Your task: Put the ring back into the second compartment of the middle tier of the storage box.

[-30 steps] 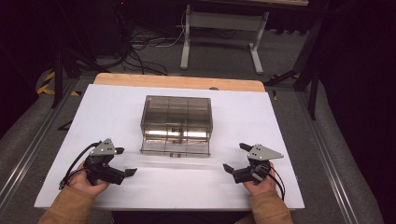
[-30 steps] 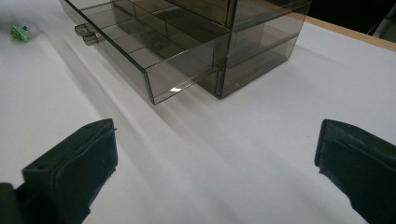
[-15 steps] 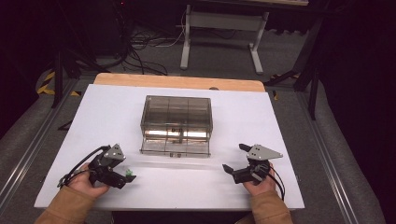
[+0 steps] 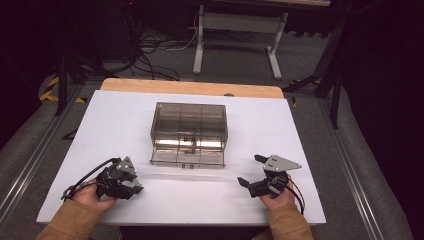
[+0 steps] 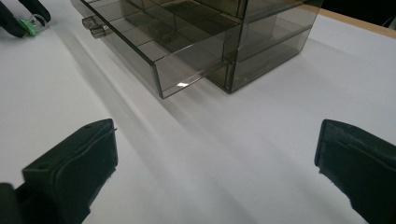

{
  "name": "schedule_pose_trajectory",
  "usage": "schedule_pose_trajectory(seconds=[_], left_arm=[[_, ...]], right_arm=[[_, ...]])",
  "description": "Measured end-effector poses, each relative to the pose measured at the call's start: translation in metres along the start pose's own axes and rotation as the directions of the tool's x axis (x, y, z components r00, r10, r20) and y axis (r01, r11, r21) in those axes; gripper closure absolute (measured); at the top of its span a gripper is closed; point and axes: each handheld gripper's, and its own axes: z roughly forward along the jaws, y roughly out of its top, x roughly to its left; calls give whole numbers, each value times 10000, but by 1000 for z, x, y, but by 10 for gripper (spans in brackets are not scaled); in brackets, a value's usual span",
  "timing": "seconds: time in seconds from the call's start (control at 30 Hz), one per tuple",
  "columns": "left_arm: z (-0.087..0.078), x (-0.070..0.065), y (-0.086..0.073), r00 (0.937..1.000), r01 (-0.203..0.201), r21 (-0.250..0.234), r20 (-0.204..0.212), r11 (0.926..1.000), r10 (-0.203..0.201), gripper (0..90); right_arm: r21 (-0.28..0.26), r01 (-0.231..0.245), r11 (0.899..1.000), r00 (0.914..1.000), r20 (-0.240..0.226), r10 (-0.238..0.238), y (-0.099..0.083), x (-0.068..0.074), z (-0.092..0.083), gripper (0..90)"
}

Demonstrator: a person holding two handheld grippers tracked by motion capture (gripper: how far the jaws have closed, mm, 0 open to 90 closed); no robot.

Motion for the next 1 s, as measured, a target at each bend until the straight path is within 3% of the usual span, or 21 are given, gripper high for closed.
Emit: schedule_pose_trajectory(seconds=[0.17, 0.63, 0.83, 1.0], left_arm=[[-5, -1, 1, 9997, -36, -145, -258, 9999, 33, 599], [-16, -2, 3, 9998, 53, -791, -167, 9968, -67, 601], [-27, -1, 5, 9996, 218, -1650, -117, 9861, -241, 601], [-35, 0, 6, 9993, 379, -2388, 45, 9703, -379, 601]], right_arm=[[8, 12, 10000, 10000, 2, -12, 0, 0, -1, 0], [41, 34, 10000, 10000, 7, -34, 0, 0, 0, 0], [49, 64, 10000, 10000, -6, -64, 0, 1, 0, 0], [66, 69, 10000, 10000, -11, -68, 0, 1, 1, 0]])
